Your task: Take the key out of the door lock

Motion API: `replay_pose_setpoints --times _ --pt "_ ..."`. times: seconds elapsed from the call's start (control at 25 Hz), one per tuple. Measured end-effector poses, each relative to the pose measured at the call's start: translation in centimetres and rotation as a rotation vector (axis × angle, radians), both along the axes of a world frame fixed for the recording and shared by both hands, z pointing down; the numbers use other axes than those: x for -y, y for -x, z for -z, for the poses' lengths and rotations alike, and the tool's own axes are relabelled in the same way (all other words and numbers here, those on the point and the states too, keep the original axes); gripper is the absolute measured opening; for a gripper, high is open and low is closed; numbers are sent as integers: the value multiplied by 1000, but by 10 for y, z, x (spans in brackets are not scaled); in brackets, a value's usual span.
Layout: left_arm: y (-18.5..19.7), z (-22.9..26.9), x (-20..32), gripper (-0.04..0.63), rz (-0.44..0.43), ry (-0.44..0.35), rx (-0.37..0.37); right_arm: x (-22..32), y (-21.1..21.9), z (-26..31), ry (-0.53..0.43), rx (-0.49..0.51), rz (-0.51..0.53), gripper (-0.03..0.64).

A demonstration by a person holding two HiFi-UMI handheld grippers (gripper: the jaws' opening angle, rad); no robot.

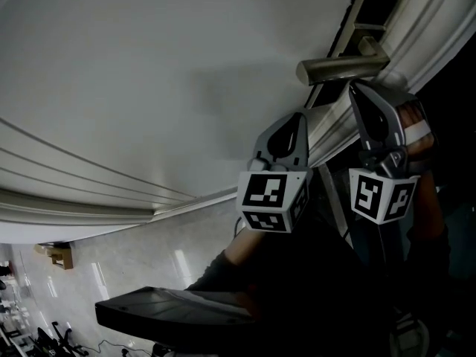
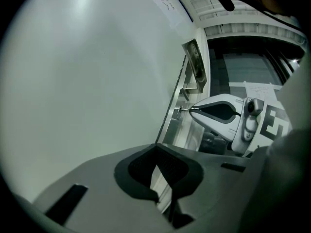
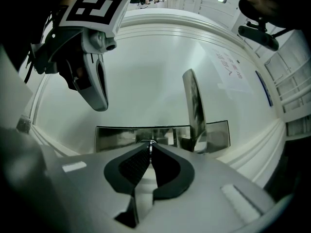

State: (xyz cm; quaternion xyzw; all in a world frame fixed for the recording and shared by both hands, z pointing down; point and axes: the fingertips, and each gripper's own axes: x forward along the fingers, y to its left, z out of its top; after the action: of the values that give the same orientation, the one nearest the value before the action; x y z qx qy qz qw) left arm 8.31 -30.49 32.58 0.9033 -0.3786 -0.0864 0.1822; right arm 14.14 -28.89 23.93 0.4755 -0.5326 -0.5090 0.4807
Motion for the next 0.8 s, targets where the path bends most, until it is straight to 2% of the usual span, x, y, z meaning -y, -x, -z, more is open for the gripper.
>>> replay_pose_setpoints --times 0.8 --pt "1 -3 7 0 -2 15 -12 1 -1 -3 -1 -3 -9 12"
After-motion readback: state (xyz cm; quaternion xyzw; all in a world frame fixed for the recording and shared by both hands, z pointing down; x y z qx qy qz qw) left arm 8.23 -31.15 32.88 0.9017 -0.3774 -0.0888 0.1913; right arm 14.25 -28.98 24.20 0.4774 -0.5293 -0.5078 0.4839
